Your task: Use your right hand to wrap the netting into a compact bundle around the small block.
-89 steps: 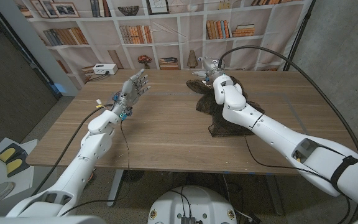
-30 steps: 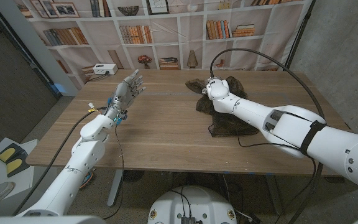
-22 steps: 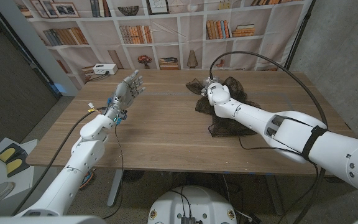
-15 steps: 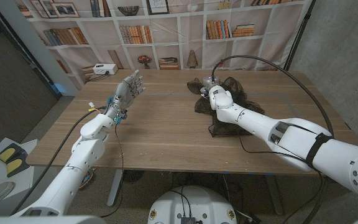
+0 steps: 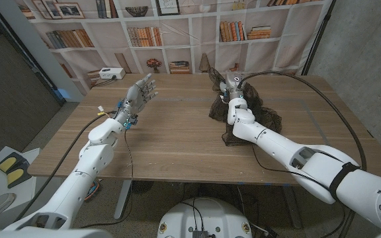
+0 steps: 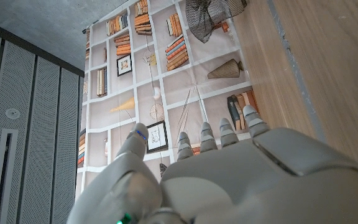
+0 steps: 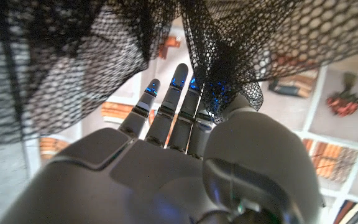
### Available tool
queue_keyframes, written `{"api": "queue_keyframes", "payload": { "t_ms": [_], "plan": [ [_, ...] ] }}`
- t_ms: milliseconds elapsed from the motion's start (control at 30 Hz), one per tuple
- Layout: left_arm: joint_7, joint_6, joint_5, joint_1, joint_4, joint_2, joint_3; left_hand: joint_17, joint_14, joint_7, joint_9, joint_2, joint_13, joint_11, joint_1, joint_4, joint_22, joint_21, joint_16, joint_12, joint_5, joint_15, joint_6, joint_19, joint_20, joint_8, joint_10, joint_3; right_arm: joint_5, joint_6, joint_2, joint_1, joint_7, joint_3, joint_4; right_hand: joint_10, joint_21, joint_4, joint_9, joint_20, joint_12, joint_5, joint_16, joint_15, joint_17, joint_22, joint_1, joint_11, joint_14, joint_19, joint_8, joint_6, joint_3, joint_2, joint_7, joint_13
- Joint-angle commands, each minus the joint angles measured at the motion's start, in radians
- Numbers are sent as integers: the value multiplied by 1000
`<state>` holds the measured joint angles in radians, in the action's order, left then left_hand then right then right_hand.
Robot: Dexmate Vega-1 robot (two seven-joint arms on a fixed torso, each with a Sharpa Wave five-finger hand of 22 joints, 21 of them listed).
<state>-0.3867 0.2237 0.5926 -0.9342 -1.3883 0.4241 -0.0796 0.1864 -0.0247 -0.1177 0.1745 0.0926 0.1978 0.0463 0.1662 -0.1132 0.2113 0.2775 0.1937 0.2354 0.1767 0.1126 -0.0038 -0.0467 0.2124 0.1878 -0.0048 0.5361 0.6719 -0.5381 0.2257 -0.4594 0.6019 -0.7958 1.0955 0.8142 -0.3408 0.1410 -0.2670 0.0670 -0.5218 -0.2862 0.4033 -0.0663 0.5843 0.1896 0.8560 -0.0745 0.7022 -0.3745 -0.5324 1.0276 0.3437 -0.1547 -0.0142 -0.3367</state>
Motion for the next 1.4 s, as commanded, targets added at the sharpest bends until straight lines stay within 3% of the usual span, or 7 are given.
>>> {"api": "queue_keyframes", "payload": {
  "t_ms": [33, 267, 600, 800, 967, 1233, 1400],
  "plan": [
    [-22, -8, -12, 43, 32, -7, -21, 1, 9, -4, 5, 4, 2, -3, -8, 1, 4, -2, 4, -6, 3, 2, 6, 5, 2, -1, 1, 8, -96, -33, 2, -124, 291, 143, 123, 19, 0, 5, -5, 4, -7, 5, 3, -136, 7, 4, 34, -3, 14, -1, -12, 27, 12, -21, 13, 0],
    [-35, -17, -21, 68, 46, -11, -37, 1, 8, -5, 5, 4, 2, -4, -8, 0, 4, -2, 3, -7, 3, 1, 2, 5, 2, -2, -1, 9, -146, -19, 9, -212, 420, 225, 232, 24, 0, 6, -10, 5, -8, 12, 6, -134, 11, 4, 40, -1, 22, -3, -22, 31, 18, -19, 7, 0],
    [-56, -20, -31, 100, 69, -17, -54, 1, 9, -6, 5, 5, 2, 1, -8, 0, 4, -2, 2, -9, 3, 1, 1, 6, 2, -3, -2, 10, -209, -6, 6, -329, 515, 303, 356, 33, 1, 9, -15, 12, -12, 20, 2, -126, 9, 4, 47, 10, 34, -2, -33, 33, 28, -13, 4, 0],
    [-63, -21, -34, 112, 80, -20, -59, 1, 8, -5, 5, 5, 2, 0, -8, 0, 4, -2, 2, -9, 3, 1, 0, 6, 2, -3, -2, 10, -167, 24, -55, -418, 515, 400, 411, 35, 2, 9, -19, 15, -13, 26, -3, -123, 6, 4, 49, 16, 40, -1, -39, 33, 36, -11, -3, -1],
    [-67, -20, -35, 118, 86, -24, -61, 2, 8, -6, 5, 5, 2, -2, -8, 0, 4, -2, 2, -9, 3, 1, 0, 6, 2, -2, -2, 10, -119, 52, -79, -493, 515, 443, 468, 36, 2, 10, -22, 16, -14, 32, -4, -120, 8, 4, 52, 17, 42, -2, -45, 35, 40, -10, -9, -3],
    [-76, -17, -37, 127, 98, -30, -66, 2, 9, -5, 5, 5, 3, -1, -9, 0, 4, -2, 2, -10, 3, 2, 0, 6, 2, -2, -3, 11, 67, 203, -154, -617, 515, 530, 514, 47, -5, 17, -28, 18, -18, 44, -10, -128, 2, 5, 64, 21, 58, -22, -59, 40, 59, -6, -15, -2],
    [-83, -17, -39, 136, 109, -36, -72, 2, 10, -5, 5, 5, 3, -1, -9, 0, 4, -3, 2, -10, 3, 2, 0, 6, 2, -2, -2, 11, 138, 248, -63, -670, 513, 486, 560, 58, -18, 20, -35, 6, -24, 60, -19, -132, -3, 5, 68, 21, 69, -56, -76, 51, 73, 5, -25, -6]
  ]
}}
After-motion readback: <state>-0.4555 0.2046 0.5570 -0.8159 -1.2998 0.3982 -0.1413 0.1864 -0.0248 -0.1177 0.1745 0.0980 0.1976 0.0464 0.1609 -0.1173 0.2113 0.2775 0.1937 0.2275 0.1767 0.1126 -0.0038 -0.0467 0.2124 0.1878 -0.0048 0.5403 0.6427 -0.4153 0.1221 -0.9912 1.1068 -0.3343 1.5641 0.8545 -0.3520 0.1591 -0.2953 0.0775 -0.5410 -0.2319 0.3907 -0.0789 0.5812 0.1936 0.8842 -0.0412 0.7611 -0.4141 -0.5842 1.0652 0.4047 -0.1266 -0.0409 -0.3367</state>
